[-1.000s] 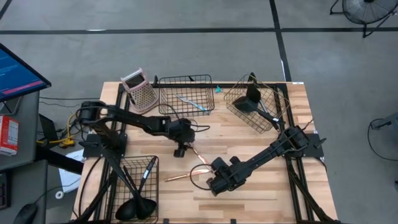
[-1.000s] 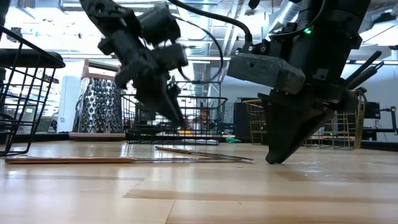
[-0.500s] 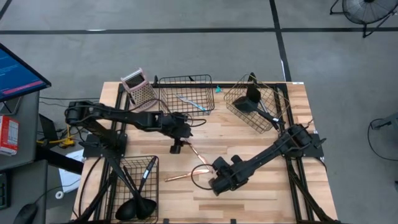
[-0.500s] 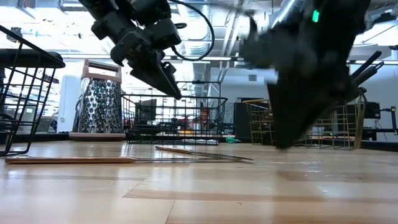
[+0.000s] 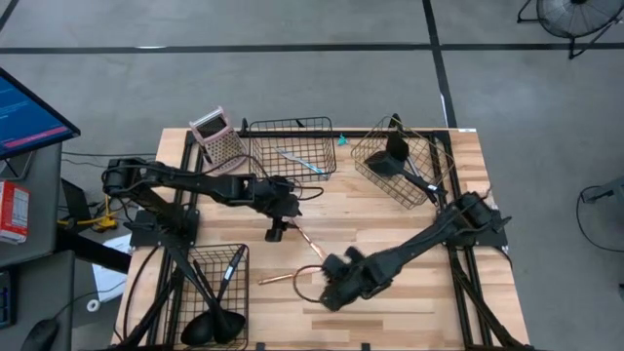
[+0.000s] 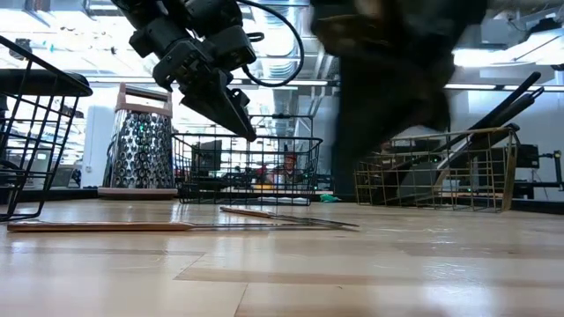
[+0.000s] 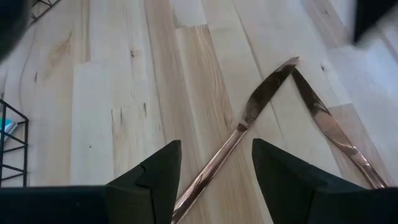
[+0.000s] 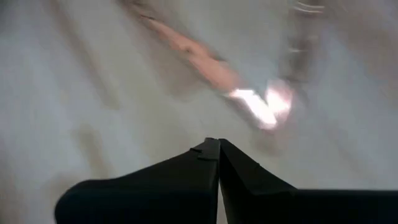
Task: Pick & Place Kitchen Items
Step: Put the brown knife into the top black wire basket
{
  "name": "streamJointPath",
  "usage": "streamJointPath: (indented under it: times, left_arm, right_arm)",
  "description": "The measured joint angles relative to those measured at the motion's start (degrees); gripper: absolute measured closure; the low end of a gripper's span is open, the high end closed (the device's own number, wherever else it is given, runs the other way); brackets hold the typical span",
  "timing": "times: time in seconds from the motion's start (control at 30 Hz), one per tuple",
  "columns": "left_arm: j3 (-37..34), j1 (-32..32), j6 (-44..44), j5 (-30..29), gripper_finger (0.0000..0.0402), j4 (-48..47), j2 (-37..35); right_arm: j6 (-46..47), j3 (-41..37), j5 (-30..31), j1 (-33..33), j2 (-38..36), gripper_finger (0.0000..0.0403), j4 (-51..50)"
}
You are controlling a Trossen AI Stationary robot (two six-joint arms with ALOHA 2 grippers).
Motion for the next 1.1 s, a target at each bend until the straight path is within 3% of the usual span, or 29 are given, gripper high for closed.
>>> streamJointPath:
  times: [0.33, 1.1]
  left_arm:
    - [-0.88, 0.0, -1.19, 0.04, 0.0217, -1.29, 0.0]
    - [-2.12, 0.0, 0.22, -0.04, 0.0217, -1.41, 0.0]
  right_arm:
    - [-3.78, 0.18, -4.96, -3.14, 4.97, 0.0403, 1.14]
    - [-1.61, -0.24, -4.43, -5.14, 3.77, 0.0403, -13.98]
